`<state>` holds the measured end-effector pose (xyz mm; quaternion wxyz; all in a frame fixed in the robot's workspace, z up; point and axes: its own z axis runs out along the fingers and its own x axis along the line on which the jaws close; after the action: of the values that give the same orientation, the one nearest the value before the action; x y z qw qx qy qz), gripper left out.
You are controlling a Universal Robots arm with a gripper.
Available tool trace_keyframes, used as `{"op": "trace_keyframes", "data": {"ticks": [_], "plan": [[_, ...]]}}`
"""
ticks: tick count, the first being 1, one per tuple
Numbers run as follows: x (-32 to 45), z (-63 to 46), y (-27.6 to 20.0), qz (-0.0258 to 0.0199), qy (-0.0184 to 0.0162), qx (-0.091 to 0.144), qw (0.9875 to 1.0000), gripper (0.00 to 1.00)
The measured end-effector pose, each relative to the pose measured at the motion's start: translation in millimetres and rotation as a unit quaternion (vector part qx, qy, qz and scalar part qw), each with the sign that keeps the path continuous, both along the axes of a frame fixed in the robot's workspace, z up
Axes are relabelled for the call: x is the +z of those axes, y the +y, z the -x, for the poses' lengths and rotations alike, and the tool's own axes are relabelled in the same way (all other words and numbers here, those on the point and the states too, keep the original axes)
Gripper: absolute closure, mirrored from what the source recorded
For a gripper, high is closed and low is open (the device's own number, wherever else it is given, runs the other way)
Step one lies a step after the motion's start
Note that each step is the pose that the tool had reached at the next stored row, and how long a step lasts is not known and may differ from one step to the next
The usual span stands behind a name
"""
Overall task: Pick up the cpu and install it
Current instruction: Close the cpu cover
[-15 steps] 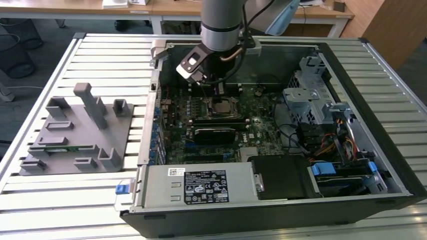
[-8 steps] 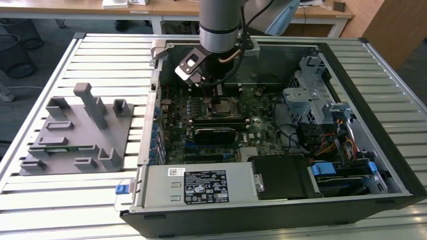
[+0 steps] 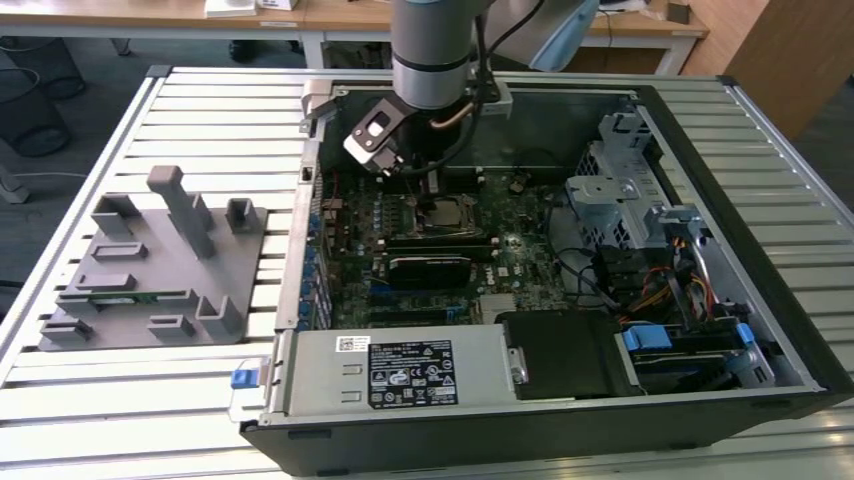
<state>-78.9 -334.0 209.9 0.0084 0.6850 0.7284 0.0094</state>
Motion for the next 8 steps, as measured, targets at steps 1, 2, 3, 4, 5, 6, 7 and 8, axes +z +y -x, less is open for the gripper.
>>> {"op": "trace_keyframes", "data": {"ticks": [1,2,3,4,5,6,7,8], "plan": [[-0.7,0.8,0.0,0.0,0.0,0.0,1.0,0.89],[-1.3,1.5,0.0,0.0,0.0,0.0,1.0,0.89],[-1.9,2.2,0.0,0.0,0.0,0.0,1.0,0.89],[-2.4,2.9,0.0,0.0,0.0,0.0,1.0,0.89],[-3.0,3.7,0.0,0.0,0.0,0.0,1.0,0.89],[-3.6,4.2,0.0,0.0,0.0,0.0,1.0,0.89],[-4.1,4.7,0.0,0.0,0.0,0.0,1.0,0.89],[-4.6,5.0,0.0,0.0,0.0,0.0,1.0,0.89]]}}
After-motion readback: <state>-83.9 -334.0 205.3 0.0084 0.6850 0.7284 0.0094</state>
